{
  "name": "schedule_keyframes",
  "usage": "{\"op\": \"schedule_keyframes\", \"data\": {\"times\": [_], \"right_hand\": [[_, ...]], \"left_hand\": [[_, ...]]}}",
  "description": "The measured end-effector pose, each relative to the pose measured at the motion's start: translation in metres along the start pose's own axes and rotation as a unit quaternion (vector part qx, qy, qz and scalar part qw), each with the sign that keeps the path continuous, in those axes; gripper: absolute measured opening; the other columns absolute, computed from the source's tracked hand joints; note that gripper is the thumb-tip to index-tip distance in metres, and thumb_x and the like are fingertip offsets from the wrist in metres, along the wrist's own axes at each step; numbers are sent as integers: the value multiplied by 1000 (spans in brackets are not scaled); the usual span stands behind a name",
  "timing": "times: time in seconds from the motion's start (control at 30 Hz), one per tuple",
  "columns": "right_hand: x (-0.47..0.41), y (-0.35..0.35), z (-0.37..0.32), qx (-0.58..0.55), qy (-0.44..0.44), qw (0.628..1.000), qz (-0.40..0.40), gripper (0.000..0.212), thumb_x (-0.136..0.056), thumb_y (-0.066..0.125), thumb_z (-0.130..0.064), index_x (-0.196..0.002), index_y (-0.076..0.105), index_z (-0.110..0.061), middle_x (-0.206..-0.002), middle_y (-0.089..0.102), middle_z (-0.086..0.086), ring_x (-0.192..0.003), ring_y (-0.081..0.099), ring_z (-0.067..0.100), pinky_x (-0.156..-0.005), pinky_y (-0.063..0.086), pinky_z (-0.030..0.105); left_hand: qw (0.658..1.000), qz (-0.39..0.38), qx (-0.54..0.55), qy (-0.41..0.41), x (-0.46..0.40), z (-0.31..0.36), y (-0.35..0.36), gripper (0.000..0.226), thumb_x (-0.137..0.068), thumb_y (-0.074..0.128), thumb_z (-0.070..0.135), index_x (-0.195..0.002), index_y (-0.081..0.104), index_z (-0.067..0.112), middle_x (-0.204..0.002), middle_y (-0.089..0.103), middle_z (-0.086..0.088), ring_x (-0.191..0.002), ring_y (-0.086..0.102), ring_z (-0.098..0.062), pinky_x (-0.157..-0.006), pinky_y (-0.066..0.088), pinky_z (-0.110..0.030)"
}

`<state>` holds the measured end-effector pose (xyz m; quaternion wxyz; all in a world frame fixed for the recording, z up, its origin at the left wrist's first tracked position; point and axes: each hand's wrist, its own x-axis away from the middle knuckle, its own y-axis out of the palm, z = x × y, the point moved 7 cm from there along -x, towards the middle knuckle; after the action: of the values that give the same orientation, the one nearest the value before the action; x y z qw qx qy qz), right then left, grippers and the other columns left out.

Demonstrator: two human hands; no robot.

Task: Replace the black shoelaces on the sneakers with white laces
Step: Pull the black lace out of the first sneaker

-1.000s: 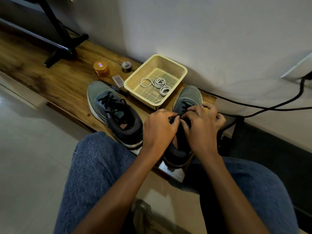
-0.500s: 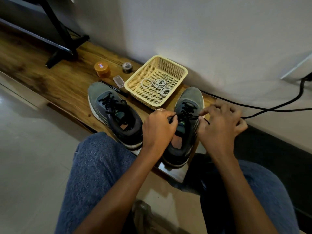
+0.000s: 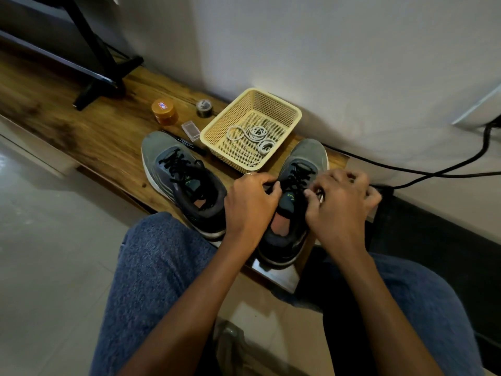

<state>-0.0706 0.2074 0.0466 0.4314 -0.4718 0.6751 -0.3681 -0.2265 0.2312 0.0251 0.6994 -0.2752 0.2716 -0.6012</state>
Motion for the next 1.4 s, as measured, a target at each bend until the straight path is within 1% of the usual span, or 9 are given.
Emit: {"op": "schedule_keyframes", "data": {"times": [0.17, 0.33, 0.47, 0.6, 0.67, 0.77, 0.87, 1.13, 1.4], "right_hand": [[-8, -27, 43, -99, 116, 987, 49, 6, -89, 63, -23, -91, 65, -19, -108, 62, 3, -113, 42, 27, -92, 27, 42], [-10, -21, 57, -62, 166, 984, 21, 23, -87, 64, -16, -110, 63, -19, -118, 59, 5, -119, 42, 29, -92, 29, 41], [-12, -6, 49, -106, 125, 986, -16, 20, -87, 63, -18, -107, 64, -22, -109, 63, 1, -110, 51, 24, -95, 40, 47], [-5, 14, 28, -209, 81, 968, -110, 8, -89, 65, -24, -94, 67, -19, -92, 68, -1, -78, 59, 2, -71, 48, 19], [1, 20, 18, -214, 69, 967, -124, 20, -85, 70, -30, -98, 68, -16, -91, 68, -2, -80, 61, 8, -72, 51, 25], [7, 24, 11, -195, 68, 973, -100, 31, -80, 74, -36, -102, 67, -15, -95, 67, -3, -88, 61, 11, -78, 53, 31], [8, 24, 14, -190, 78, 976, -77, 21, -82, 73, -29, -95, 69, -13, -89, 69, 1, -83, 63, 15, -76, 55, 38], [14, 21, 19, -201, 133, 969, -47, 13, -85, 66, -24, -84, 71, -12, -73, 68, 0, -67, 64, 14, -64, 57, 40], [13, 20, 26, -212, 174, 961, -26, 12, -83, 68, -20, -75, 69, -10, -66, 65, 2, -63, 62, 16, -59, 55, 37]], "left_hand": [[1000, -10, 3, 12, 3, 4, 1, 17, -87, 64, 34, -99, 73, 27, -98, 72, 8, -89, 66, -12, -72, 53, -29], [998, -19, 2, 54, 3, 8, 7, 17, -87, 64, 31, -101, 68, 24, -96, 65, 9, -87, 62, -10, -70, 52, -30], [989, -27, -40, 137, 3, 19, 19, 23, -87, 65, 26, -110, 64, 25, -111, 58, 6, -106, 51, -16, -84, 45, -35], [969, -71, -112, 206, 4, 25, 34, 36, -92, 57, 18, -125, 61, 30, -129, 57, 12, -123, 43, -15, -91, 27, -33], [962, -93, -142, 215, 2, 24, 40, 42, -91, 56, 15, -130, 57, 30, -135, 54, 12, -126, 40, -14, -93, 25, -32], [967, -90, -118, 207, -1, 25, 41, 41, -86, 59, 9, -125, 63, 21, -129, 59, 4, -119, 49, -20, -94, 37, -36], [973, -48, -82, 212, -1, 26, 40, 25, -86, 64, 8, -110, 70, 12, -111, 67, -4, -102, 61, -25, -81, 50, -38], [973, -2, -63, 221, 2, 27, 37, 11, -85, 68, 14, -95, 70, 10, -93, 69, -6, -82, 66, -25, -64, 53, -38], [993, 28, 112, 41, -3, 5, 29, 2, -88, 66, 21, -87, 66, 19, -83, 69, 8, -79, 65, -9, -68, 51, -31]]}}
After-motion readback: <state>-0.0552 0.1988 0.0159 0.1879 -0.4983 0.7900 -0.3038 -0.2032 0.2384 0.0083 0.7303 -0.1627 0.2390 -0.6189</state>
